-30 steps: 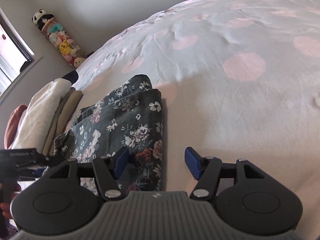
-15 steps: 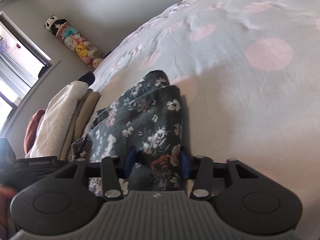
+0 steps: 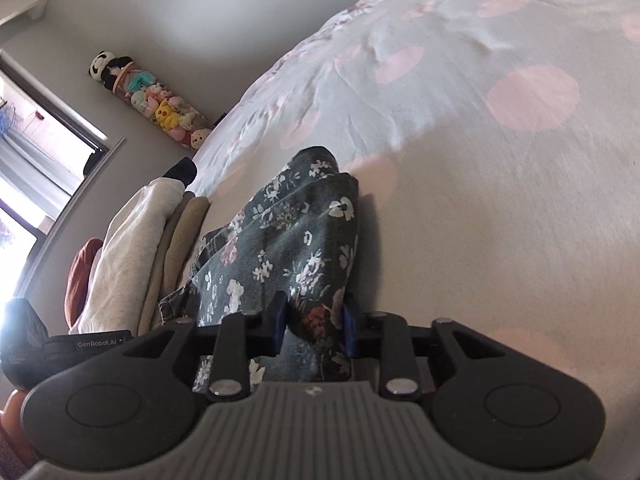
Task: Fold clothes
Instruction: 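Lift the folded jeans with both grippers and carry them toward the clothes stack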
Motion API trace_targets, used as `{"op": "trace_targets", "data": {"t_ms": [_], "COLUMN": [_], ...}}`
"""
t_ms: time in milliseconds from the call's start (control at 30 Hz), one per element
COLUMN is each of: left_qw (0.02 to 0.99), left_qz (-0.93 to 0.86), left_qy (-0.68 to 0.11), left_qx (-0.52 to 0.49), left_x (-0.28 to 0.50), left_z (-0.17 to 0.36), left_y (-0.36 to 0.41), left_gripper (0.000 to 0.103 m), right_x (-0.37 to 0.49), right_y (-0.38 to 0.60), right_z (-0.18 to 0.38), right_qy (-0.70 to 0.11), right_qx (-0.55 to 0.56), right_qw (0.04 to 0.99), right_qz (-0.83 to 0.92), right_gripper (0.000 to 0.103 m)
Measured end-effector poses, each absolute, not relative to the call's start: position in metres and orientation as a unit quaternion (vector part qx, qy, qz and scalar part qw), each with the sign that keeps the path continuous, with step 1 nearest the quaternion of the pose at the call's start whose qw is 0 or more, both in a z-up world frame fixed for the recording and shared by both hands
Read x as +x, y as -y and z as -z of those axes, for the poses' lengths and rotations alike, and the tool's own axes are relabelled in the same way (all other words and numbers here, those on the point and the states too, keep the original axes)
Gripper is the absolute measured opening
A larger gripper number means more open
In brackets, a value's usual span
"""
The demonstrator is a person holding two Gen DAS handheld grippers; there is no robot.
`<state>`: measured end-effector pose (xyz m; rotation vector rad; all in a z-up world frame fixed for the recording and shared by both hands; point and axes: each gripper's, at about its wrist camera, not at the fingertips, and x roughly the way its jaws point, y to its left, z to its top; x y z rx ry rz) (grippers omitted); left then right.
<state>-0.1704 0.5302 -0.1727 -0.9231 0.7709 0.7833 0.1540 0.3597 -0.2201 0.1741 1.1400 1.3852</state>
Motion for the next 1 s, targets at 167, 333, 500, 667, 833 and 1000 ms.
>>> {"op": "trace_targets", "data": {"t_ms": [167,333,500,667,833,1000], "left_qw": [0.749,0.751,0.749,0.752,0.755,0.773], "left_qz": [-0.35,-0.342,-0.352,-0.343,-0.341,-0.342], "left_qy": [-0.35,-0.348,-0.331,-0.337,-0.329,-0.325], "left_qx": [-0.441,-0.445,-0.453,-0.451,-0.454,-0.425], "left_x": [-0.173,-0.17,-0.175,-0.172,-0.174,-0.174], "left_z": [0.177,0.179,0.178,0.18,0.179,0.167], "left_y": [-0.533,-0.537,-0.541,-0.541,-0.541,-0.532], "left_gripper": [0.045,0.05,0.047,0.045,0.029,0.022], "right_x": [0.166,0.167,0.166,0.166,0.164,0.161], "right_y": [-0.355,-0.36,-0.361,-0.362,-0.363,-0.358], "right_z": [0.232,0.235,0.235,0.235,0.234,0.23], "right_qy": [-0.55,-0.561,-0.56,-0.556,-0.549,-0.538], "right_qx": [0.112,0.115,0.116,0.113,0.112,0.124], "right_qw": [0.59,0.577,0.574,0.576,0.578,0.579], "right_qz": [-0.58,-0.581,-0.585,-0.589,-0.593,-0.6], "right_gripper": [0.036,0.036,0.036,0.036,0.032,0.024]}}
